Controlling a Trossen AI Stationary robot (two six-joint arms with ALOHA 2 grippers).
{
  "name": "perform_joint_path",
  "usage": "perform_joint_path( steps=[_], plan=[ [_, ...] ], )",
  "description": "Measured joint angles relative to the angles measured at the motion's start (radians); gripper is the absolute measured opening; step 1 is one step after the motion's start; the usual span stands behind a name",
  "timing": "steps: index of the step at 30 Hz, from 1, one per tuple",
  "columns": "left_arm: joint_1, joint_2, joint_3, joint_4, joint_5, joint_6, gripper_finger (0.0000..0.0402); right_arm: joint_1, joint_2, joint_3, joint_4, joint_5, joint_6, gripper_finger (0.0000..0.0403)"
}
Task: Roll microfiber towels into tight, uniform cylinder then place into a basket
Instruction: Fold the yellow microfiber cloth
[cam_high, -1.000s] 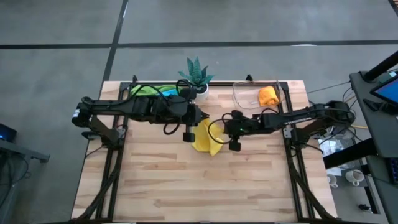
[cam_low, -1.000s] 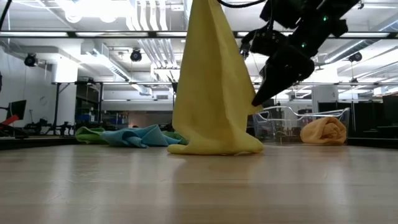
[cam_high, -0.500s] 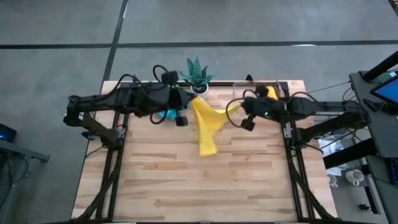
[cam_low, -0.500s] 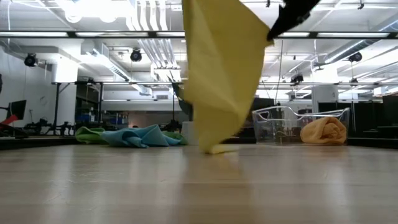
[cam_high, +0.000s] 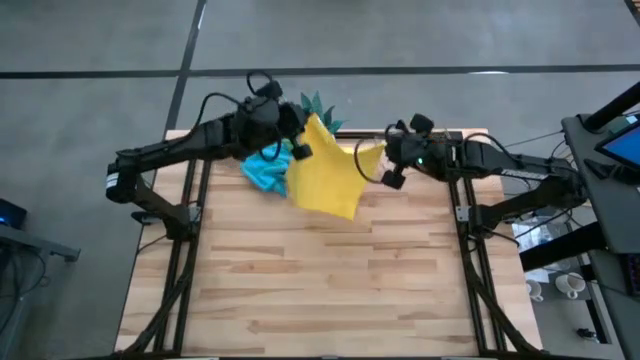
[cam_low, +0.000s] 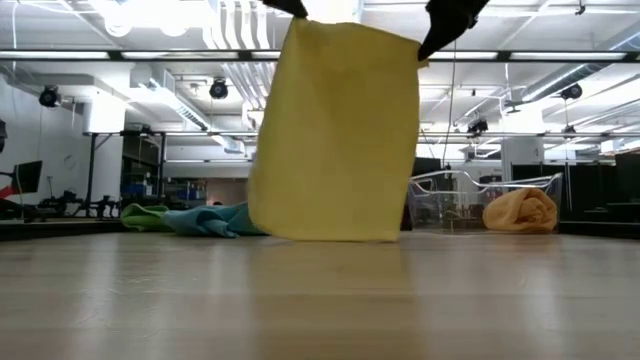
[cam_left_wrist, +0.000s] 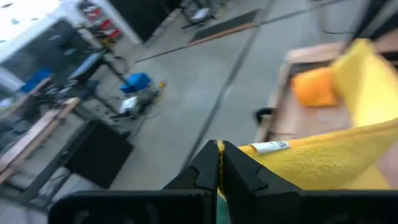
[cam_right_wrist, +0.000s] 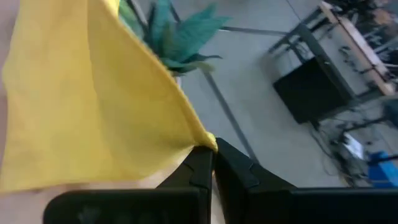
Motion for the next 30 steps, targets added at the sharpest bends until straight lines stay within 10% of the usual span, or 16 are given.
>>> perform_joint_path(
  steps=[18,30],
  plan=[
    [-0.020,-0.039,-0.172,0.079,-0.191,0.013,0.0000,0.031,-0.040,0.116,-0.179,0.016,0.046,0.0008],
    [-0.260,-0.092,-0.471,0.080,-0.319,-0.334,0.0000,0.271,-0.045,-0.019,-0.223,-0.013,0.321,0.0008]
  ],
)
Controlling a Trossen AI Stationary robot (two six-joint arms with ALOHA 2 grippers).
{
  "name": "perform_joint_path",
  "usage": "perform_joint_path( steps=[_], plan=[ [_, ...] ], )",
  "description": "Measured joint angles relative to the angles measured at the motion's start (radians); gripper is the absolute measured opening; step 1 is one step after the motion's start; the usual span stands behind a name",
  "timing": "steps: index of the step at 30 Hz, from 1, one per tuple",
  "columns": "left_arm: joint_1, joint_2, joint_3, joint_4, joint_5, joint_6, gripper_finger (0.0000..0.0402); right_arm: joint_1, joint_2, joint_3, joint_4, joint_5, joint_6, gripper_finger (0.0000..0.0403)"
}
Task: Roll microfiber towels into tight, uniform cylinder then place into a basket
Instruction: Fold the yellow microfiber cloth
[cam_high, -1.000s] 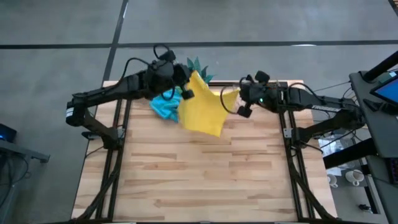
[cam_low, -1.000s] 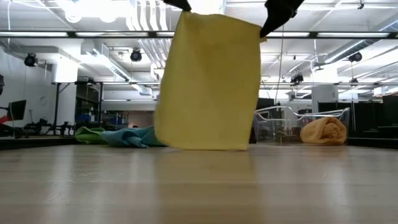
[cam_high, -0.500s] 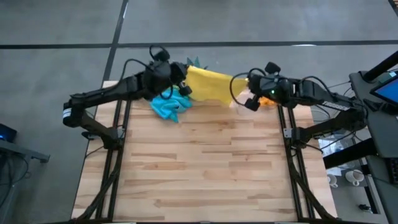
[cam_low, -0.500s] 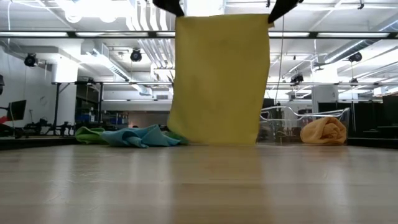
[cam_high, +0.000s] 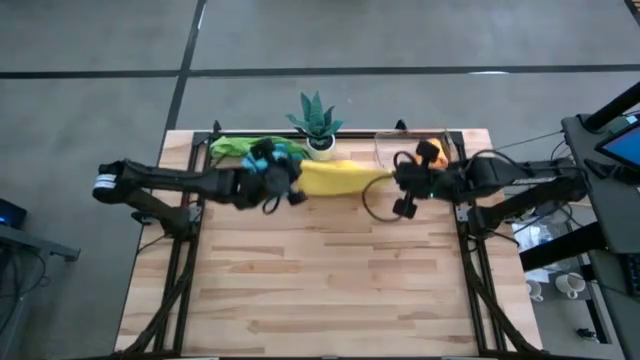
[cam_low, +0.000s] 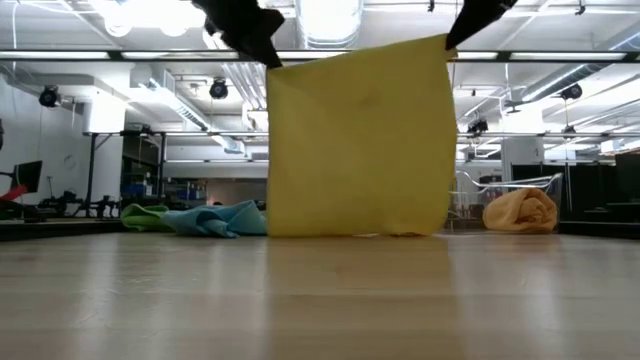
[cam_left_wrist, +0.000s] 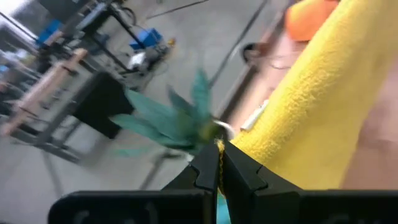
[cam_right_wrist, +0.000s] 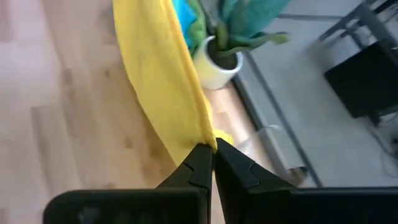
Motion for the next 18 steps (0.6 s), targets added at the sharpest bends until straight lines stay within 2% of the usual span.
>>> perform_joint_path(
  steps=[11,15,18],
  plan=[
    [-0.283,-0.011,-0.172,-0.003,-0.078,-0.352,0.0000,0.257,0.015,-0.195,0.071,0.002,0.298,0.0008],
    [-0.361,-0.013,-0.178,-0.003,-0.151,-0.386,0.0000,0.323,0.014,-0.262,0.177,0.001,0.336,0.0008],
    [-0.383,-0.023,-0.144,-0.006,-0.167,-0.380,0.0000,0.344,0.015,-0.251,0.175,0.004,0.342,0.0008]
  ],
)
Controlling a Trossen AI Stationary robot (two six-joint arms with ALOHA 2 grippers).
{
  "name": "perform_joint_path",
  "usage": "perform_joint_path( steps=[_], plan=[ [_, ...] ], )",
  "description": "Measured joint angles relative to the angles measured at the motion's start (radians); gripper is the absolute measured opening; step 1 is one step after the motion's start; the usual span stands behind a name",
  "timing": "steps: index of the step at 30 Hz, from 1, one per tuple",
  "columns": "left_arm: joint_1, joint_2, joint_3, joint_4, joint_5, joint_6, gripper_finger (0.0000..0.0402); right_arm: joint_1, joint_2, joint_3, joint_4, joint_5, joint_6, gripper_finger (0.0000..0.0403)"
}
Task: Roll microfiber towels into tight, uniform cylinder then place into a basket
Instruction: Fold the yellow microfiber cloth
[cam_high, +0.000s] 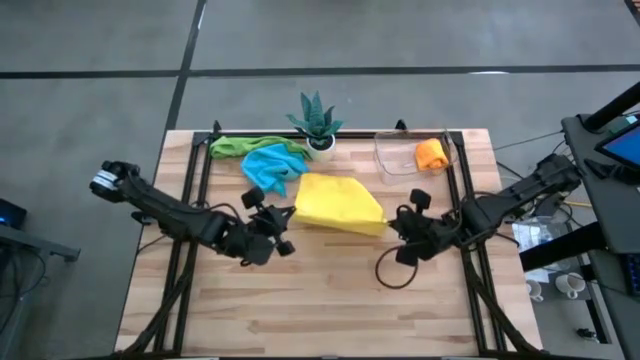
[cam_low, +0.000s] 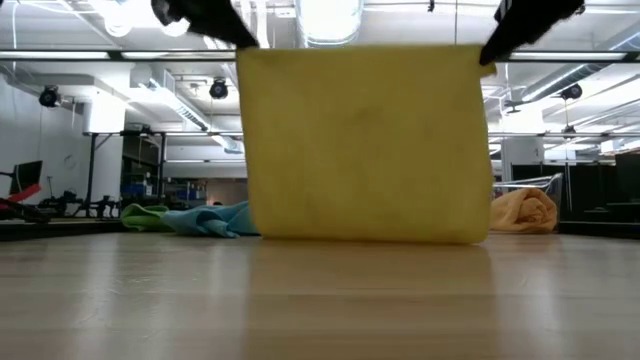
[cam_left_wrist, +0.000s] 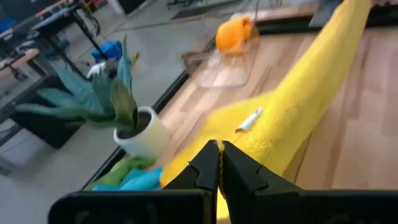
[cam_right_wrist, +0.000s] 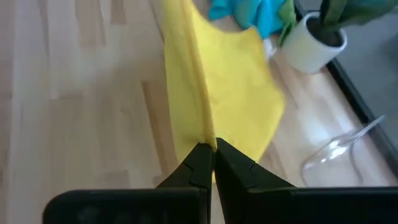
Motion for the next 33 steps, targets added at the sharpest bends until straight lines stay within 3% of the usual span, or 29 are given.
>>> perform_joint_path(
  steps=[5,10,15,22,27,33],
  plan=[
    [0.033,-0.031,0.118,0.004,-0.055,0.208,0.0000,-0.026,0.000,0.163,-0.159,0.142,-0.060,0.0008],
    [0.162,-0.067,0.225,0.051,-0.057,0.397,0.0000,-0.127,0.000,0.317,-0.299,0.275,-0.164,0.0008],
    [0.373,-0.072,0.307,0.135,0.078,0.519,0.0000,-0.316,0.000,0.416,-0.281,0.287,-0.362,0.0008],
    [0.650,-0.047,0.401,0.134,0.312,0.548,0.0000,-0.547,0.000,0.493,-0.227,0.248,-0.544,0.0008],
    [0.627,-0.073,0.391,0.135,0.331,0.591,0.0000,-0.526,-0.010,0.515,-0.236,0.232,-0.574,0.0008],
    [0.425,-0.095,0.277,0.135,0.201,0.575,0.0000,-0.372,-0.015,0.469,-0.319,0.216,-0.445,0.0008]
  ],
)
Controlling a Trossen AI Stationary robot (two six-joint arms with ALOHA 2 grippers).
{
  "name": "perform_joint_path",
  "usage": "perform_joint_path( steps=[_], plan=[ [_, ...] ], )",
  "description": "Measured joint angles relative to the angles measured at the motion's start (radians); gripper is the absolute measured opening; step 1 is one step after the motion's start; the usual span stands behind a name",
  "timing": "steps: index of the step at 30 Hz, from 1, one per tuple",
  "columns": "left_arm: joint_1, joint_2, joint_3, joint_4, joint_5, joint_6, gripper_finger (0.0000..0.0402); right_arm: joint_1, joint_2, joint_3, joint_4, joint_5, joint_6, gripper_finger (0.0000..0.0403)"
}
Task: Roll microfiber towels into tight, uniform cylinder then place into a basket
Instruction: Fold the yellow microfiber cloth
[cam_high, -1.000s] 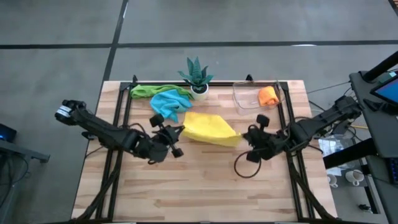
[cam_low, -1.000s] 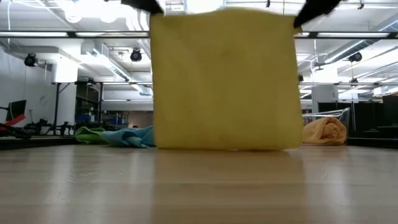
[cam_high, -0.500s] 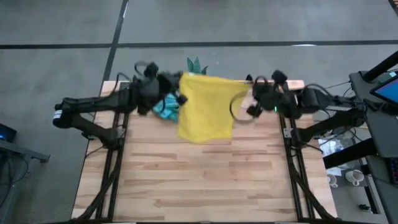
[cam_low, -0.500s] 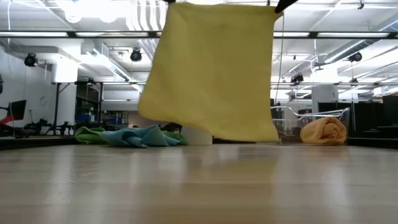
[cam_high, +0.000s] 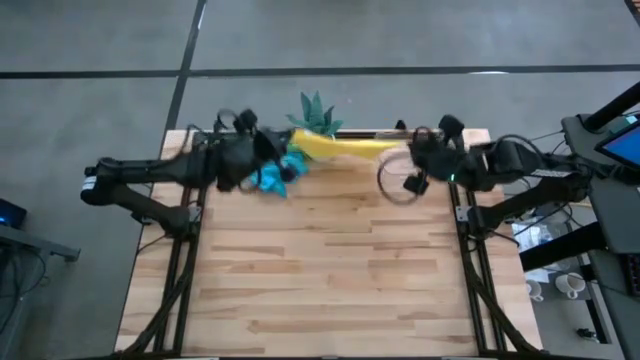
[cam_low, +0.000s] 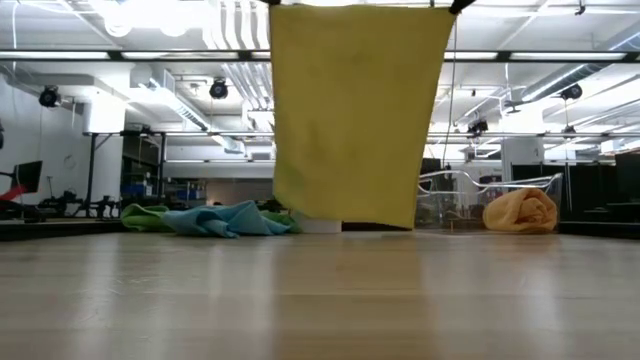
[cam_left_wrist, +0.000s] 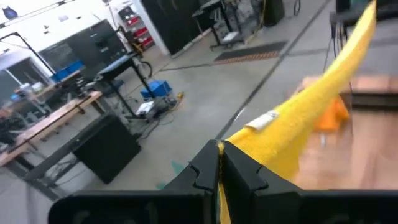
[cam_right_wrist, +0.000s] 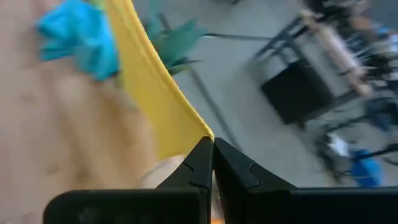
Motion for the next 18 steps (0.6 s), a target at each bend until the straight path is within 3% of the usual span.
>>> perform_joint_path(
  steps=[4,8,14,18],
  plan=[
    [-0.186,-0.001,-0.132,-0.001,-0.187,-0.086,0.0000,0.148,-0.001,-0.111,-0.052,-0.030,0.192,0.0008],
    [-0.375,0.005,-0.306,0.000,-0.298,-0.334,0.0000,0.302,0.014,-0.282,-0.001,-0.075,0.414,0.0008],
    [-0.593,0.046,-0.507,0.014,-0.339,-0.874,0.0000,0.525,0.073,-0.477,0.225,-0.124,0.677,0.0008],
    [-0.667,0.116,-0.573,0.082,-0.339,-1.076,0.0000,0.627,0.146,-0.512,0.327,-0.138,0.770,0.0008]
  ],
)
